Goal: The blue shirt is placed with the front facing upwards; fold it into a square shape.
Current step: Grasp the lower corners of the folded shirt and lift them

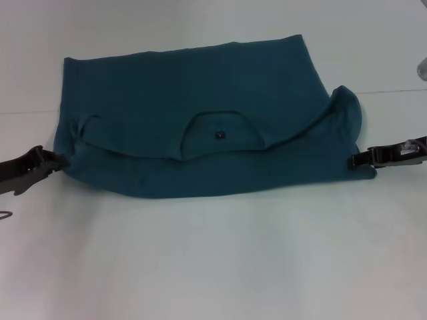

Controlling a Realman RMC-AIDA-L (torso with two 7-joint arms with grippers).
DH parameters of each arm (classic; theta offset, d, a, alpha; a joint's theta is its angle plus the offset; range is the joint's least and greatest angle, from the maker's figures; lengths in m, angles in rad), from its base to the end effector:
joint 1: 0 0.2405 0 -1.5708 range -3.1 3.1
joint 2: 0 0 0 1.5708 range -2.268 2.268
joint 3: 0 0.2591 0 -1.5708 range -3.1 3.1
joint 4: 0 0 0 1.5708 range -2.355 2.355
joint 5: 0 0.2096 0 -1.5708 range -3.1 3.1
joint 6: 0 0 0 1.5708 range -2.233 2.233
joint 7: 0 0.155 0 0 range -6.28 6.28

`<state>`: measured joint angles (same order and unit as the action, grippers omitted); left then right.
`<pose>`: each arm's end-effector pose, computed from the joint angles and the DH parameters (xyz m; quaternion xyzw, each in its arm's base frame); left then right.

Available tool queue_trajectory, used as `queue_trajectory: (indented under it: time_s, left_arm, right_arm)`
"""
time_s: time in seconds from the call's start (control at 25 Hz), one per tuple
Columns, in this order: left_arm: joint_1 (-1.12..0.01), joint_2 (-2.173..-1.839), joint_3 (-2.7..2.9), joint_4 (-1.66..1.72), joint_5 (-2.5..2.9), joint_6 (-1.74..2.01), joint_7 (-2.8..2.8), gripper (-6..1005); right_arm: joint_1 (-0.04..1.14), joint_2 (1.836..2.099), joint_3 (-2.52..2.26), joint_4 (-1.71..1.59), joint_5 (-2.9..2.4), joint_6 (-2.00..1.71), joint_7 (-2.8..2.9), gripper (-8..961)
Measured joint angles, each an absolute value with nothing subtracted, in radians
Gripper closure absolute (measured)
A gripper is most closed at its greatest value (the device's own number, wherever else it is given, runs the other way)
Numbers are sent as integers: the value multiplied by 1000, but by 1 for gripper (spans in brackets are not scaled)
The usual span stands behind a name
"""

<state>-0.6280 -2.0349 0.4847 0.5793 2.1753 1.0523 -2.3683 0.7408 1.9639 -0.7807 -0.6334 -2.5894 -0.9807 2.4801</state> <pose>-0.3193 0.4064 0.0257 -0.6414 -0.6685 -0.2728 0.2594 0.3138 0.4347 0.0380 -0.7593 0.5570 0.0087 0.3364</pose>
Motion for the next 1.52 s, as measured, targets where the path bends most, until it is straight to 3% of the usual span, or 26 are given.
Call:
queue_trajectory:
  time_s: [0.56, 1.08, 1.52]
  left_arm:
    - [-625, -2037, 485, 578, 2169, 1048, -2367, 974]
    - [-621, -2037, 485, 578, 2172, 1057, -2369, 974]
    - [-612, -2037, 486, 594, 2176, 1121, -2375, 974]
  right_arm:
    - [757, 1966, -790, -620, -2596, -972, 2504, 316]
    - [753, 1951, -790, -623, -2599, -998, 2505, 940]
    - [708, 1946, -787, -755, -2595, -1151, 2509, 943]
